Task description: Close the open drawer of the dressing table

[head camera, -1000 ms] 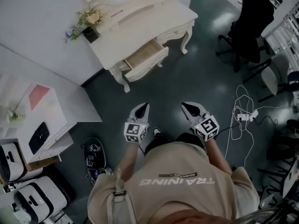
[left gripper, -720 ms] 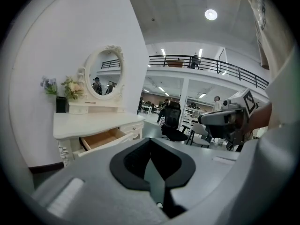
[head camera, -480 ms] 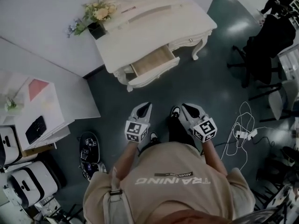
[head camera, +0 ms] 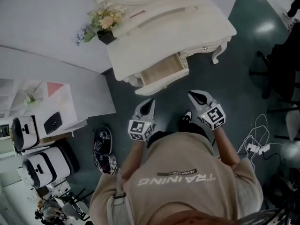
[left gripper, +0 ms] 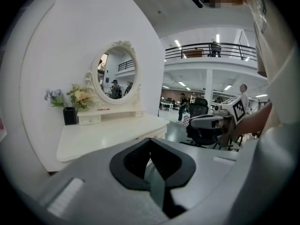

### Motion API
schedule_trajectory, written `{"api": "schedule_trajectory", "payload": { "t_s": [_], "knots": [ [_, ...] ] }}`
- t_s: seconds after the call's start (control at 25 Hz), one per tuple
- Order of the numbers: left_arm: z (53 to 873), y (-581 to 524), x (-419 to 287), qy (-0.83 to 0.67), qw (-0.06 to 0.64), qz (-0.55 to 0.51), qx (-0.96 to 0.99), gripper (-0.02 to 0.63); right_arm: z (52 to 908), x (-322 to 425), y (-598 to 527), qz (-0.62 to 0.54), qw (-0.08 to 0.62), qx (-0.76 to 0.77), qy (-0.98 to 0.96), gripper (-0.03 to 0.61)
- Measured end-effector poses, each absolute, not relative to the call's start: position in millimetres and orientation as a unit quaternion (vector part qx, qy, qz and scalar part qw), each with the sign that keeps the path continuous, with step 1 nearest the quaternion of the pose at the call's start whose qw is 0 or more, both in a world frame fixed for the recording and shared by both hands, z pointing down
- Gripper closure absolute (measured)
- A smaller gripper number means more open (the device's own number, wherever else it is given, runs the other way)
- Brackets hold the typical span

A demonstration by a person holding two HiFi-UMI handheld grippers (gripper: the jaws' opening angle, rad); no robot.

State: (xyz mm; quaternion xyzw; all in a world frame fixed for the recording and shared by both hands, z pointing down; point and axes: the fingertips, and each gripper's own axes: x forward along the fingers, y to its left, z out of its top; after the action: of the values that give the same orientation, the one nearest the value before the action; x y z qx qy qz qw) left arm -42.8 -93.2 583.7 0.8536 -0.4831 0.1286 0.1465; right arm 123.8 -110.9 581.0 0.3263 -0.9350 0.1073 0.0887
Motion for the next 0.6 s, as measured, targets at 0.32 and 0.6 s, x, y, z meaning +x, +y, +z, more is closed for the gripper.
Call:
{"api": "schedule_trajectory", "payload": {
  "t_s": [0.32,0.6],
  "knots": [
    [590,-138,-32,-0.516,0.176,0.141,0.826,0.606,597,146,-173,0.135,0.053,0.310,-0.939,0.575],
    [605,-165,-34,-0.519,0.189,0.132,0.823,0.606,612,150,-188,0.157,0.062,0.314,-0.934,0.575]
  ]
}}
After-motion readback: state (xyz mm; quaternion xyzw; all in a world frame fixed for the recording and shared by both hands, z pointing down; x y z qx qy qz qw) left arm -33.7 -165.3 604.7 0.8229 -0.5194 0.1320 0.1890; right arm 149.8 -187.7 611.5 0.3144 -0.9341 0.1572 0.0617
